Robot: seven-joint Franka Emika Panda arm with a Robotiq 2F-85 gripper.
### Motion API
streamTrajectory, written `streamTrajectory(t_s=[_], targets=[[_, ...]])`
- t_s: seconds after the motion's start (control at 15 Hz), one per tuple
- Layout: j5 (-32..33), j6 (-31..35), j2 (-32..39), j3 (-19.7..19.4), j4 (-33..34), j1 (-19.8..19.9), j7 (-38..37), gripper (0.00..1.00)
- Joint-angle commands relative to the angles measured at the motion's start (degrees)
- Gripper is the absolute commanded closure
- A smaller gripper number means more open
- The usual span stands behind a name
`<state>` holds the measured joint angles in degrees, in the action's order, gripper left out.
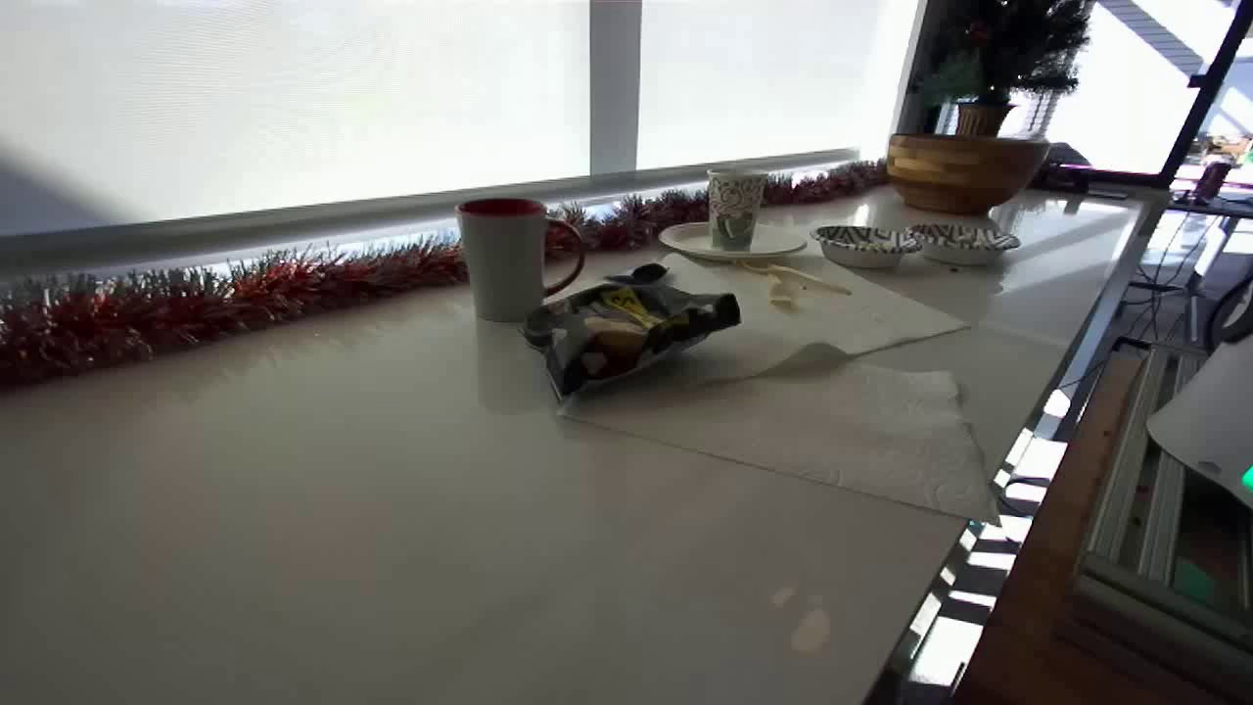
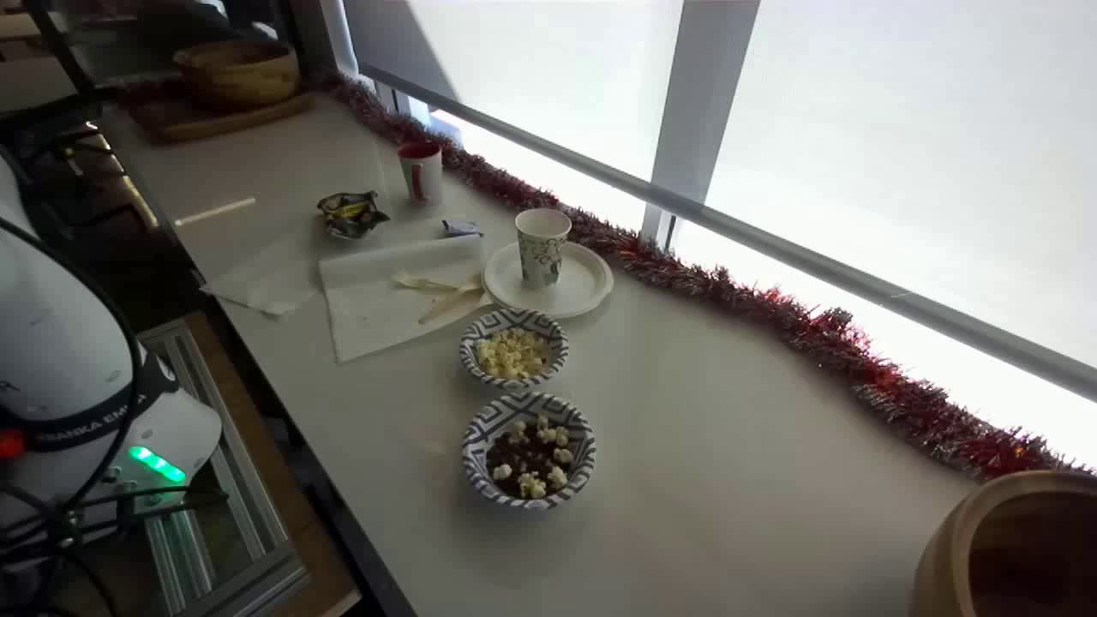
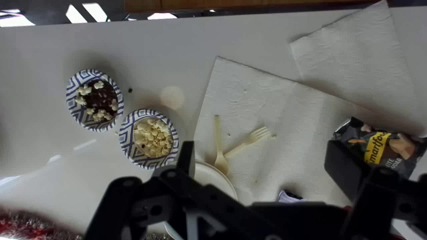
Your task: Put the white contents of the white plate into the paper cup
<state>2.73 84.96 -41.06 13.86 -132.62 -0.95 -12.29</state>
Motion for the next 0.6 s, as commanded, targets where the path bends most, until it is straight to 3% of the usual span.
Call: streamTrajectory(t_s=[0.0, 0.4, 0.53], targets=[[0.56, -0.17, 0.3, -0.91, 0.18, -1.37, -0.73, 0.0], [0.28, 0.21, 1.06, -1.24, 0.0, -1.19, -0.78, 0.0], [1.31, 4.67, 2.34, -2.51, -1.58, -0.82, 0.59, 0.0]])
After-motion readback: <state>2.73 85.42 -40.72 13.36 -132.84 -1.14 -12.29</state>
